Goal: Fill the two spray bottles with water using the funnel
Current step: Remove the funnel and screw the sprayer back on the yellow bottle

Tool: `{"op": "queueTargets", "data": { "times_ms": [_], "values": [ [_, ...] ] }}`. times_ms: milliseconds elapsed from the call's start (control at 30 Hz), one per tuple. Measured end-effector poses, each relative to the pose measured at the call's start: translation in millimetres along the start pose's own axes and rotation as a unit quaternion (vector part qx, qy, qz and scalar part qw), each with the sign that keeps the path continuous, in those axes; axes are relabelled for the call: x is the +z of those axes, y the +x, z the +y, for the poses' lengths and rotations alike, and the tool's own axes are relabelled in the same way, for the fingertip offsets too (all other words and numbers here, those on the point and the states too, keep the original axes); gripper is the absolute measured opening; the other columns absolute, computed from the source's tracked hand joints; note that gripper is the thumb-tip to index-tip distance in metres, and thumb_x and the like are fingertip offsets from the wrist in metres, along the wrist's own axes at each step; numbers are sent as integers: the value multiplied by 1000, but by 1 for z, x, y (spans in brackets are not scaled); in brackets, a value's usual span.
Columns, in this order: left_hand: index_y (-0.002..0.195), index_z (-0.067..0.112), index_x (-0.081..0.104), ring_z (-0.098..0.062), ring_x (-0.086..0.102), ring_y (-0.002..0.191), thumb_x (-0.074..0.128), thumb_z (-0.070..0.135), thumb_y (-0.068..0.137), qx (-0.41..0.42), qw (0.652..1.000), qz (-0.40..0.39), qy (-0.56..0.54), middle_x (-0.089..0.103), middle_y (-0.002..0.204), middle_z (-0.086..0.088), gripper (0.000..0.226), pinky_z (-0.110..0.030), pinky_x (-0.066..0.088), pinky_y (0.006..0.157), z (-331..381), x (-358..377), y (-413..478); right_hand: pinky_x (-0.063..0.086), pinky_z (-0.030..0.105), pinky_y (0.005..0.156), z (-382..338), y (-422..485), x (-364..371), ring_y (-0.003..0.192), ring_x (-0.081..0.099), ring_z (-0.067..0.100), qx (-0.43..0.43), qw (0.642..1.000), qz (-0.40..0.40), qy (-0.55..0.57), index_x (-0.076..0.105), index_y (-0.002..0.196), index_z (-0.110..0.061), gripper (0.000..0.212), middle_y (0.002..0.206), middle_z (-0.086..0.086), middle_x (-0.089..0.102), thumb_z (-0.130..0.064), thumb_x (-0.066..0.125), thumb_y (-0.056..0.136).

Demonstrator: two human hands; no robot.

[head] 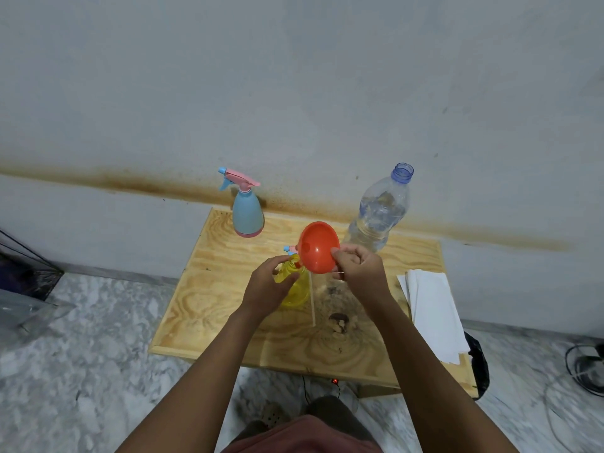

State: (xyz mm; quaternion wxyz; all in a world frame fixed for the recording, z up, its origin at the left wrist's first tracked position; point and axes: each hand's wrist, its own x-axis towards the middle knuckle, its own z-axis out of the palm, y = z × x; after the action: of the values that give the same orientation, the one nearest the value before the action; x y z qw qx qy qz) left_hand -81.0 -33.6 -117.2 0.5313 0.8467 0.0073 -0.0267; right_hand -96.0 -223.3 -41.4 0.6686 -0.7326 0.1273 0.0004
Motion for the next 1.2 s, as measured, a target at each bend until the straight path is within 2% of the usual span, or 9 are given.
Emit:
{"op": "queueTargets", "data": {
  "times_ms": [167,267,333,433,667,833,1000,1100,1200],
  "values": [
    [126,17,65,-17,60,106,77,23,86,-2,1000,-7,-3,66,124,2,42,-33,52,94,1,-2,1,58,31,67,26,1,-33,68,69,17,-42,992,59,-105,68,85,-11,5,70,1,70,-11,72,87],
    [126,16,65,-15,58,104,76,22,87,-6,1000,-8,-4,65,121,4,41,-30,50,91,2,-3,1,54,26,63,54,-1,-50,67,66,18,-190,944,89,-256,68,80,-6,10,74,4,69,-5,77,81],
    [126,19,65,-16,59,105,75,24,87,-15,1000,-13,-9,65,123,5,40,-30,50,90,1,-3,1,54,25,63,70,-4,-54,68,62,18,-238,916,95,-309,67,81,-3,12,77,5,67,-1,79,79],
    [125,22,65,-18,60,108,76,27,87,-29,999,-19,-15,65,126,5,40,-29,50,89,1,-4,2,49,18,63,86,-6,-52,72,60,16,-224,906,107,-343,67,85,-4,12,84,6,65,-2,78,79],
    [122,25,65,-18,60,108,77,27,86,-38,999,-23,-14,65,126,6,38,-19,45,80,3,-5,3,50,30,53,120,3,-43,70,63,23,-208,855,78,-468,71,88,-7,18,88,7,68,-18,81,77],
    [122,24,66,-18,61,111,76,28,86,-29,999,-27,-14,67,124,5,37,-18,46,83,1,-5,3,50,33,67,134,4,-44,84,61,23,-75,862,66,-496,65,110,-14,21,101,4,62,-21,60,91],
    [124,23,65,-17,62,109,76,30,87,-22,999,-24,-5,67,124,6,39,-14,45,81,0,-5,2,46,35,72,143,5,-43,95,61,26,40,877,30,-478,63,106,-19,21,108,1,58,-25,49,92],
    [125,23,64,-15,62,107,75,30,87,-11,1000,-9,15,66,124,7,41,-17,47,82,0,-4,-1,51,37,74,137,3,-41,96,61,23,28,891,73,-447,65,107,-20,23,107,0,60,-27,48,92],
    [130,22,59,-14,61,110,74,29,87,1,999,12,31,63,126,7,46,-29,51,89,-3,1,-6,51,33,72,113,4,-30,89,61,18,-86,899,132,-410,65,105,-19,17,101,-1,64,-23,61,90]
  ]
}}
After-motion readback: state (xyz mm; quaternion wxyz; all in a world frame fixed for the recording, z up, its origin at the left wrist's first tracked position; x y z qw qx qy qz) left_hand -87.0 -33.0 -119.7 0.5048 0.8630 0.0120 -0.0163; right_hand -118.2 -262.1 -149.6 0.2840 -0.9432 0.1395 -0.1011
